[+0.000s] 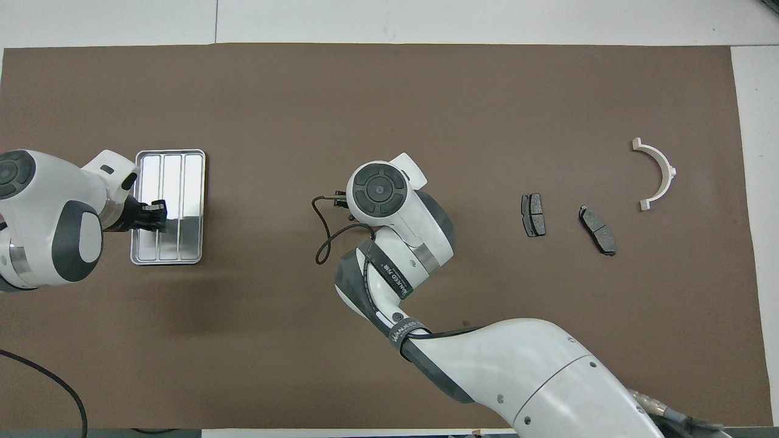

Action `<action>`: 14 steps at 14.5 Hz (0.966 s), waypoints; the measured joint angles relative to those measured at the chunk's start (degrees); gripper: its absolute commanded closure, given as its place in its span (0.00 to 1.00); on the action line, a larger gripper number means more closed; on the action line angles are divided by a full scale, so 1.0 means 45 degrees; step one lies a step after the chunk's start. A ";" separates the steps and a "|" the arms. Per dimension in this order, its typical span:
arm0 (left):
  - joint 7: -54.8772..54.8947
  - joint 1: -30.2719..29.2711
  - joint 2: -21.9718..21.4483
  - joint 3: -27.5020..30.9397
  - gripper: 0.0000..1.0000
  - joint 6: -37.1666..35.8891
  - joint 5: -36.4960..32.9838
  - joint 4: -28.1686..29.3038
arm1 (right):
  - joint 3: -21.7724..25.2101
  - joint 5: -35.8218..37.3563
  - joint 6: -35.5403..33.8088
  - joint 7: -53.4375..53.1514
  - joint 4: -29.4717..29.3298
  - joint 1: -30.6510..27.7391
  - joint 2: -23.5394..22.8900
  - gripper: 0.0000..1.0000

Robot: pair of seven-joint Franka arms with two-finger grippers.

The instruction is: Place bearing gear from tray to pile

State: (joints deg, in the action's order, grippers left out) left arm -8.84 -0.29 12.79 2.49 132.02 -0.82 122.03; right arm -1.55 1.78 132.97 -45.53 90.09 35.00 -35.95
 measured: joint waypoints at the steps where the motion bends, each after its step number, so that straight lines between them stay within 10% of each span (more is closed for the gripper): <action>1: 0.0000 0.0000 0.0000 0.0000 1.00 -0.0001 0.0000 -0.0001 | -0.0006 0.0000 0.0001 0.0000 0.0023 0.0000 -0.0001 0.03; 4: -0.0170 0.0005 0.0003 -0.0014 1.00 -0.0094 0.0000 -0.0055 | -0.0044 -0.0092 0.0002 0.0000 0.0031 0.0021 0.0000 0.20; 11: -0.4170 0.1115 -0.0045 -0.0221 1.00 -0.1312 0.0002 -0.1029 | -0.0050 -0.0131 0.0004 0.0000 0.0019 0.0069 0.0058 0.97; 14: -0.5415 0.1716 -0.0044 -0.0241 1.00 -0.1362 0.0004 -0.1053 | -0.0057 -0.0129 0.0005 0.0000 0.0034 0.0087 0.0093 1.00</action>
State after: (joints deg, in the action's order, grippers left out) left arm -33.21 7.43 12.59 1.41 125.89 -0.80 117.29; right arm -1.80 1.19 132.99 -45.53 90.25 35.40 -35.53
